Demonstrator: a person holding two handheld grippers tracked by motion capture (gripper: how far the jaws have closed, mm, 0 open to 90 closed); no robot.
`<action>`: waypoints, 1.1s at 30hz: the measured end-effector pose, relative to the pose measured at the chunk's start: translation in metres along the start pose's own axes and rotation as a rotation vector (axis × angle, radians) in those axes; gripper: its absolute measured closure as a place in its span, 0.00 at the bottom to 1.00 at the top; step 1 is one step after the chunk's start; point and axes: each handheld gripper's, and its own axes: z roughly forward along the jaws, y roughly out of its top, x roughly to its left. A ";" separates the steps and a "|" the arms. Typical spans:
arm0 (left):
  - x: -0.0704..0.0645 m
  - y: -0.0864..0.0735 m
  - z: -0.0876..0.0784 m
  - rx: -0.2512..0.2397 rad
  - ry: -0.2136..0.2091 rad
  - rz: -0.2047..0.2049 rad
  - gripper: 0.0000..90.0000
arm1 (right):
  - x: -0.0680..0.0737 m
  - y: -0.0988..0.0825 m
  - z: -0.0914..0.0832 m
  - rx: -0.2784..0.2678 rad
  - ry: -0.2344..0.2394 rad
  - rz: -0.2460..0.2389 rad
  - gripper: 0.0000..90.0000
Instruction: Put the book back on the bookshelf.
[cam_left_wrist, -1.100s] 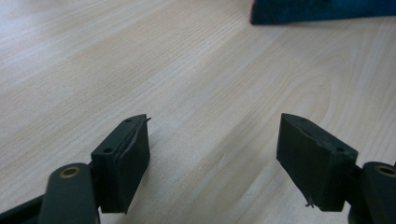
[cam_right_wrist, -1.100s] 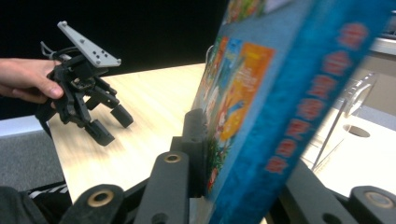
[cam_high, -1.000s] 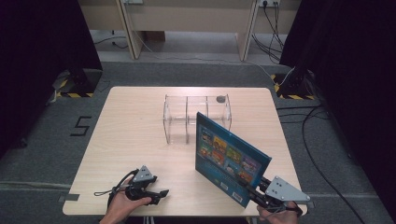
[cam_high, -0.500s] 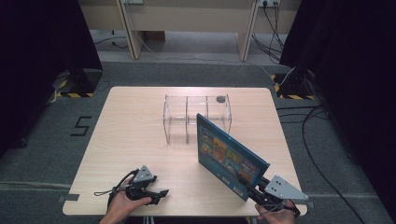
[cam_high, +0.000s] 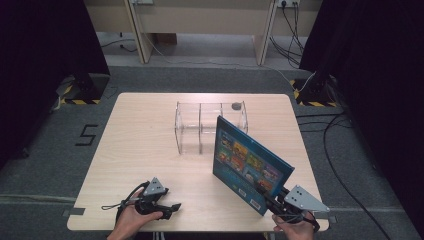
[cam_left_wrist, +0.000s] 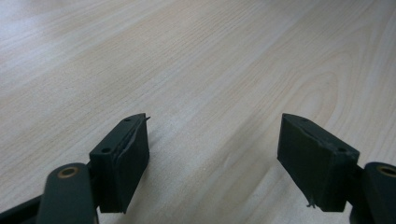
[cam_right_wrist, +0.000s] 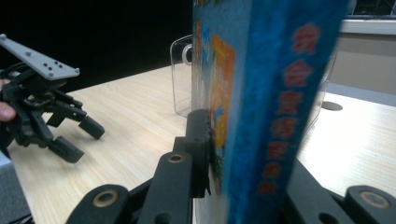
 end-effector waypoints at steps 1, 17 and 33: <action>0.000 0.000 0.000 -0.001 0.000 0.000 0.27 | 0.000 0.000 0.001 -0.001 0.001 -0.011 0.88; 0.000 0.000 0.000 -0.004 -0.001 -0.001 0.27 | 0.015 0.003 0.022 -0.032 -0.024 -0.055 0.92; 0.000 0.000 0.001 -0.006 -0.004 0.000 0.27 | 0.011 0.023 0.010 -0.184 -0.092 0.017 0.92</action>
